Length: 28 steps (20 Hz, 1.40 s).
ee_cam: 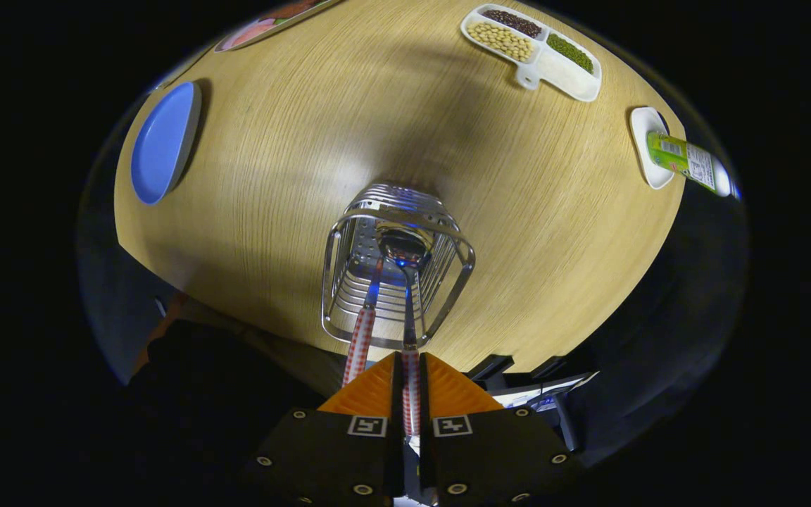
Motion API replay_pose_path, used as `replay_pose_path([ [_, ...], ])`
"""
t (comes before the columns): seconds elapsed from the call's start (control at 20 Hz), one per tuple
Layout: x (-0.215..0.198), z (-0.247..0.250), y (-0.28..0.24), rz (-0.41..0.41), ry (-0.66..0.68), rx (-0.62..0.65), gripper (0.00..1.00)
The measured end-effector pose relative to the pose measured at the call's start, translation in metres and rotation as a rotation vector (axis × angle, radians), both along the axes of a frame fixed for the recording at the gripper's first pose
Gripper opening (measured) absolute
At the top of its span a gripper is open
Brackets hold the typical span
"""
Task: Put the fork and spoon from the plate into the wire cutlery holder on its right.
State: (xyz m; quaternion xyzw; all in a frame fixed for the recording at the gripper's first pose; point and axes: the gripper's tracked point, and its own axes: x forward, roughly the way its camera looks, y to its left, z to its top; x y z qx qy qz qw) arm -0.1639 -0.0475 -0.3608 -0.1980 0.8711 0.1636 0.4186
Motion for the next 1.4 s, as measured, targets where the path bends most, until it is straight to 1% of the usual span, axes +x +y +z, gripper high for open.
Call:
replay_pose_path([
  [0.1,0.006,0.000,0.001,-0.015,-0.029,0.007,0.12],
  [0.25,0.007,0.004,0.010,-0.069,-0.055,0.040,0.16],
  [0.35,0.016,0.008,0.016,-0.100,-0.113,0.075,0.18],
  [0.45,0.029,0.016,0.022,-0.146,-0.188,0.128,0.18],
  [0.6,0.051,0.028,0.028,-0.205,-0.349,0.188,0.18],
  [0.75,0.064,0.043,0.041,-0.275,-0.500,0.265,0.25],
  [0.8,0.072,0.050,0.043,-0.303,-0.560,0.287,0.28],
  [0.85,0.078,0.060,0.046,-0.336,-0.613,0.311,0.35],
  [0.9,0.087,0.069,0.048,-0.368,-0.671,0.336,0.37],
  [0.95,0.098,0.079,0.048,-0.395,-0.729,0.357,0.46],
  [1.0,0.108,0.089,0.044,-0.411,-0.791,0.367,0.50],
  [1.05,0.118,0.101,0.038,-0.422,-0.857,0.376,0.57],
  [1.1,0.127,0.112,0.033,-0.436,-0.921,0.387,0.59],
  [1.2,0.145,0.139,0.028,-0.472,-1.055,0.427,0.72],
  [1.25,0.155,0.150,0.028,-0.478,-1.131,0.455,0.77],
  [1.35,0.175,0.172,0.018,-0.458,-1.322,0.458,0.83],
  [1.4,0.181,0.183,0.013,-0.451,-1.393,0.457,0.85],
])
